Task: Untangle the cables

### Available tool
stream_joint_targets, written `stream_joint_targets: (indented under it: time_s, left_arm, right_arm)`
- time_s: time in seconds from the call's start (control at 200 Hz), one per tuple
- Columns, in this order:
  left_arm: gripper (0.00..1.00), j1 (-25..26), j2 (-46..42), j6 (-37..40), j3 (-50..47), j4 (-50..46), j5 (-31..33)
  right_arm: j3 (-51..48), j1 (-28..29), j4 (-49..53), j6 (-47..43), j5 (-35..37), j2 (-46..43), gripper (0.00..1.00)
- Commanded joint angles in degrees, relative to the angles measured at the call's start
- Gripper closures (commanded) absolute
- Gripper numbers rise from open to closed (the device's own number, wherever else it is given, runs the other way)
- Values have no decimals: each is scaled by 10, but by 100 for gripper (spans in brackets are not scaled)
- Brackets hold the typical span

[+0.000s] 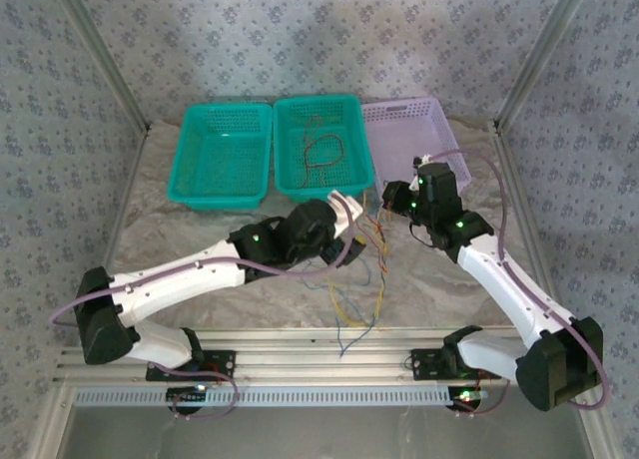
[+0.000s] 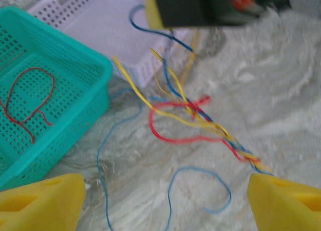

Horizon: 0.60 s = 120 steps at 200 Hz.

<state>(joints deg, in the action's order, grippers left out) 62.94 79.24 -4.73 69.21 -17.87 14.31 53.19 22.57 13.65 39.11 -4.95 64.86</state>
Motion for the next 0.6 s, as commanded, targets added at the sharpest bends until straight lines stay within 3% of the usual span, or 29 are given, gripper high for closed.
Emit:
stream_joint_targets:
  time_s: [0.0, 0.255, 0.595]
  left_arm:
    - [16, -27, 14, -41, -5, 76, -69]
    - [21, -70, 50, -115, -24, 135, -202]
    - [25, -96, 53, -188, -72, 203, -261]
  right_arm:
    - [25, 7, 8, -5, -10, -20, 100]
    - [33, 11, -1, 8, -33, -26, 100]
    - [35, 11, -11, 22, -51, -29, 100]
